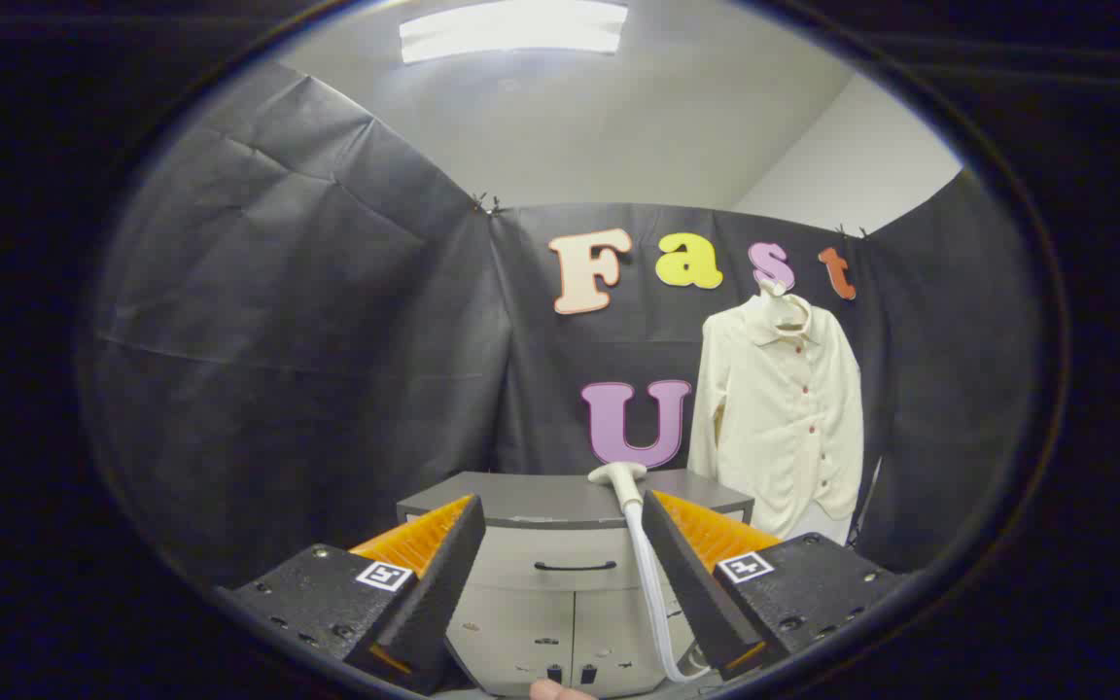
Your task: Iron the clothes twice with a garment steamer, once on the left side and once on the right side.
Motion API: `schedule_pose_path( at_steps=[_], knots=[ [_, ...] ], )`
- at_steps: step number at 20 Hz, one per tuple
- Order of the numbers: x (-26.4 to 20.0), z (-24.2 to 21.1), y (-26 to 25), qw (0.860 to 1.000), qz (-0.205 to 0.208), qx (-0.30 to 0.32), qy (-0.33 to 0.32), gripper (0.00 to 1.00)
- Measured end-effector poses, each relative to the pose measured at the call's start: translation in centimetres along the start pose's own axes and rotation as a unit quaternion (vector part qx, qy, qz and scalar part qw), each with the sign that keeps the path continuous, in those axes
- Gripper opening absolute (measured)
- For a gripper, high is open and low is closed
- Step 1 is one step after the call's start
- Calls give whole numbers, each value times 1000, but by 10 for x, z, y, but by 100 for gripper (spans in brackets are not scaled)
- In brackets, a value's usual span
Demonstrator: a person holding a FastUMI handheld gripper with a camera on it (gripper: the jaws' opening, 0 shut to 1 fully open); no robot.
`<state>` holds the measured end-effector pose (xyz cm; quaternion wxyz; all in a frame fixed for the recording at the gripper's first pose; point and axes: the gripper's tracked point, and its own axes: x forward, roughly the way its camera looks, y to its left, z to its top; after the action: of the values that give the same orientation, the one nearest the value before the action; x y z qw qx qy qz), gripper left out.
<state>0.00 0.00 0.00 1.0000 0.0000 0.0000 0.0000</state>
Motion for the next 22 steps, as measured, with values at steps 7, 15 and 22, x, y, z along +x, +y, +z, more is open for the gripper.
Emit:
schedule_pose_path(
  at_steps=[7,15,22],
  knots=[
    [4,-7,6,1000,8,-5,14,98],
    [2,-4,-3,1000,-1,2,11,98],
    [9,-13,-3,1000,-2,-1,23,98]
  ],
)
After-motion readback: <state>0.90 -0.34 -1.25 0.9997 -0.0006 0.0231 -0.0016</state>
